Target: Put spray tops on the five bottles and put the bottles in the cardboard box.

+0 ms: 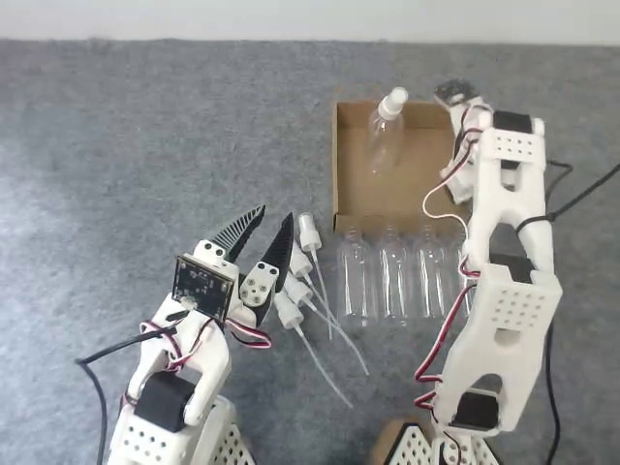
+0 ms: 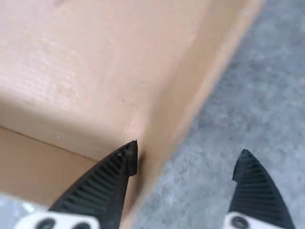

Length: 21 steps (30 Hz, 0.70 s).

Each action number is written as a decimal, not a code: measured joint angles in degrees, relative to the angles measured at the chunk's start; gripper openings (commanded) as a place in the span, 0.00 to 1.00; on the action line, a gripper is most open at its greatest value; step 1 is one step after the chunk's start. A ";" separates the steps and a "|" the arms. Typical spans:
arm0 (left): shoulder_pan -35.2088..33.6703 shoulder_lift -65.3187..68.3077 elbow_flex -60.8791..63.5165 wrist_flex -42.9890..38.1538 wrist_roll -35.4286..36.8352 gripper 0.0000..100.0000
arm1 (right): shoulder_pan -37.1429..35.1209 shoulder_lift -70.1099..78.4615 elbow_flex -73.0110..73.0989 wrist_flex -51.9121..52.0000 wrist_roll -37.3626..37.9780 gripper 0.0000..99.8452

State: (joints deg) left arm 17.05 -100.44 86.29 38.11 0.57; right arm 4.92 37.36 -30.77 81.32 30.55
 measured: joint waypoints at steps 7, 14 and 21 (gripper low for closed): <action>0.00 0.00 0.00 0.00 0.00 0.11 | -0.88 0.00 -15.12 13.89 -4.22 0.30; 0.00 0.00 0.00 0.00 0.00 0.11 | -1.93 -2.46 -18.81 19.08 -4.48 0.21; 0.00 0.00 0.00 0.00 0.00 0.11 | -1.76 -22.95 3.52 19.08 -2.02 0.24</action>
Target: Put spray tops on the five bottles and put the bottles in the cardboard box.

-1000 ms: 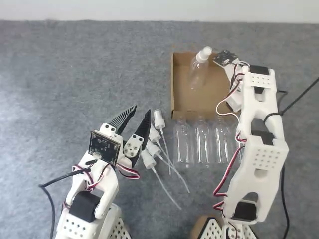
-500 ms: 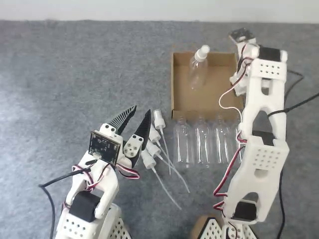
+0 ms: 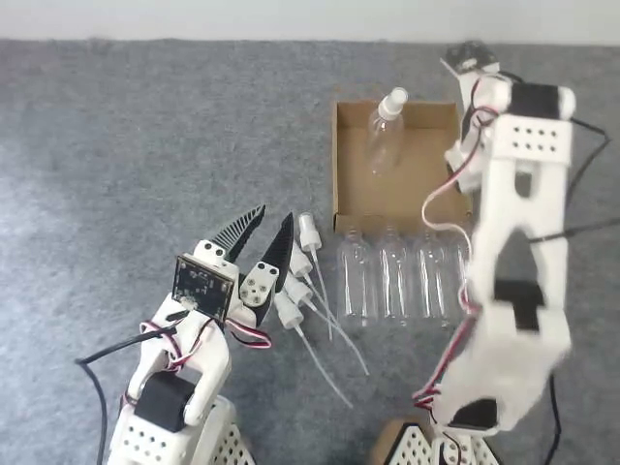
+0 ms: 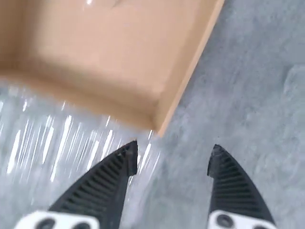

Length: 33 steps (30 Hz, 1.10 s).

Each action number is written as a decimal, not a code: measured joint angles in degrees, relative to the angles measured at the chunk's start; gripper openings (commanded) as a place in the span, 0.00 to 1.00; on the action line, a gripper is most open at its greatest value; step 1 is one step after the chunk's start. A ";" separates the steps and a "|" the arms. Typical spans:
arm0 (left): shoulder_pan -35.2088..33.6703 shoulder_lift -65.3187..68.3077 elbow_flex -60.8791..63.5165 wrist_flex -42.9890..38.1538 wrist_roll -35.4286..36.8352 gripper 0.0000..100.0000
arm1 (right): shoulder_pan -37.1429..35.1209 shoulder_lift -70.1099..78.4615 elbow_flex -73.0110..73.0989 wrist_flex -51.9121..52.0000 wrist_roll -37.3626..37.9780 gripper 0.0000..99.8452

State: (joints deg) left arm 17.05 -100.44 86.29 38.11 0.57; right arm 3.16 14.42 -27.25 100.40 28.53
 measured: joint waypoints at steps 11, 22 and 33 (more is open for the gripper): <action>-0.97 -0.18 1.05 -3.16 -0.70 0.11 | 1.14 -26.55 45.98 -9.05 3.34 0.29; -15.21 0.00 0.09 14.77 -9.49 0.18 | 2.90 -26.64 52.92 -23.38 -3.08 0.30; -16.26 0.00 -3.16 28.57 -16.62 0.18 | 5.36 -16.79 55.74 -36.48 -3.25 0.29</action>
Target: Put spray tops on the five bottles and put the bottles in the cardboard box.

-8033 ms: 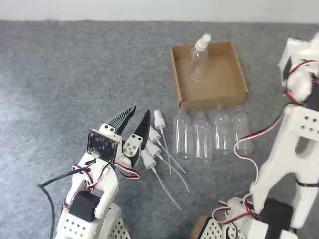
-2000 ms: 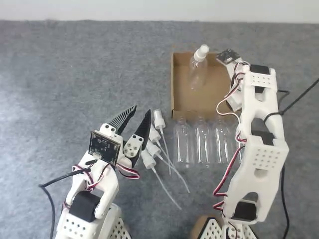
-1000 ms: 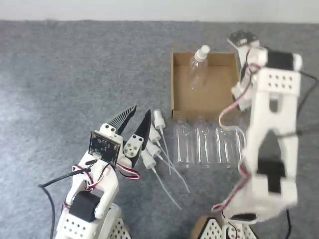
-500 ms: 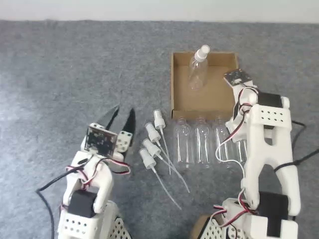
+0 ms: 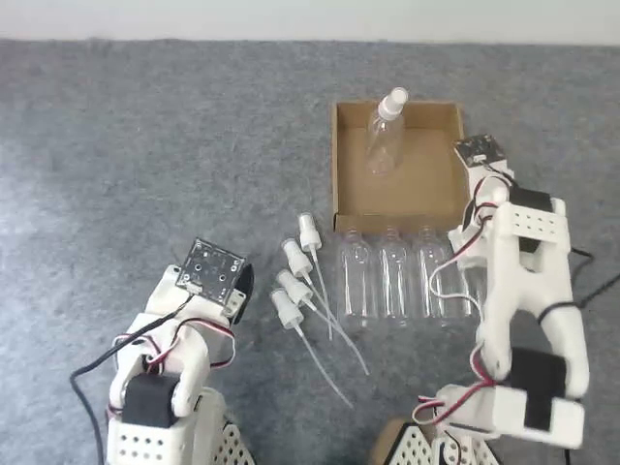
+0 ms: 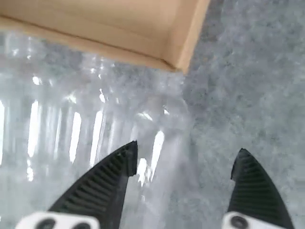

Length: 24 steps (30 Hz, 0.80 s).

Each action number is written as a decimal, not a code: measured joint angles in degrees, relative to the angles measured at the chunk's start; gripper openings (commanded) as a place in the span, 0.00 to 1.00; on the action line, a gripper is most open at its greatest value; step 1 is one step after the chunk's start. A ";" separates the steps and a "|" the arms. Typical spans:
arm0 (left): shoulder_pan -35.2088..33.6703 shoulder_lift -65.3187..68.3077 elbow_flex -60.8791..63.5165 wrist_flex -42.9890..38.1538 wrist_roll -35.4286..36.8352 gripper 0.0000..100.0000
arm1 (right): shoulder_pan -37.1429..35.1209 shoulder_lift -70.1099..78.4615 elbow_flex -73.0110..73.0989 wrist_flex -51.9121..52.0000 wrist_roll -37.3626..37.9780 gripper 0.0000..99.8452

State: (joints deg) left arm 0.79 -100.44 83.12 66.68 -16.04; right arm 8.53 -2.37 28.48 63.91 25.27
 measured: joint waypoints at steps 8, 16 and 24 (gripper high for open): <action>-3.08 11.69 -15.47 2.73 -1.23 0.18 | 6.68 6.95 0.26 -5.71 1.67 0.13; -2.11 43.52 -41.41 12.04 1.05 0.18 | 16.00 7.03 0.26 -6.15 11.52 0.11; 11.08 71.38 -50.02 16.88 14.33 0.16 | 21.54 7.03 0.26 -6.15 18.64 0.11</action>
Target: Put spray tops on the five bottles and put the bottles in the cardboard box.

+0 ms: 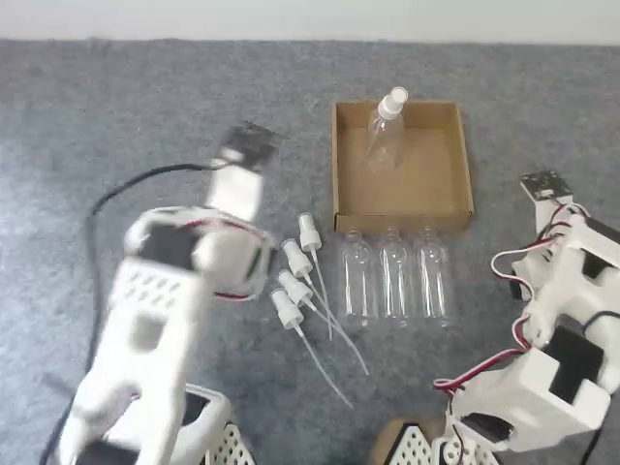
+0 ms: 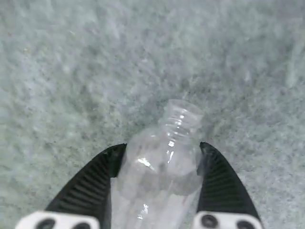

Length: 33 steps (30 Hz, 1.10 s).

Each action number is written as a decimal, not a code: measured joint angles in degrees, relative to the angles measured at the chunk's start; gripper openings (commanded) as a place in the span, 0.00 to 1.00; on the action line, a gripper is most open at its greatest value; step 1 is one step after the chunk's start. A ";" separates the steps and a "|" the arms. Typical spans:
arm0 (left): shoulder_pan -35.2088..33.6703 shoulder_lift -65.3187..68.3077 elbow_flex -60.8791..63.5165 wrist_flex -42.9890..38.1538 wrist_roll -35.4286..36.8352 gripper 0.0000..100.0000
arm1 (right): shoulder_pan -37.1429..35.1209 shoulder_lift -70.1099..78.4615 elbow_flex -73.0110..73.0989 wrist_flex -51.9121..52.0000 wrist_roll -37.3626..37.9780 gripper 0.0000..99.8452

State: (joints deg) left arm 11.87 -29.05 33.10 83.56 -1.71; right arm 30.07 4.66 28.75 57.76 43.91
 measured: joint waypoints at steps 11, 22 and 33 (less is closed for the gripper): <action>1.93 19.25 5.54 -4.13 -0.88 0.14 | 0.26 0.00 0.00 0.00 0.35 0.11; 2.99 19.25 5.89 -9.76 6.59 0.22 | 0.26 0.00 0.00 0.00 0.35 0.11; 3.43 19.25 12.04 -16.97 12.48 0.22 | 0.26 0.00 0.00 0.00 0.44 0.11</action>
State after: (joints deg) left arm 15.30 -9.80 45.14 66.59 10.77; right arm 30.33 4.66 28.75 57.76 44.35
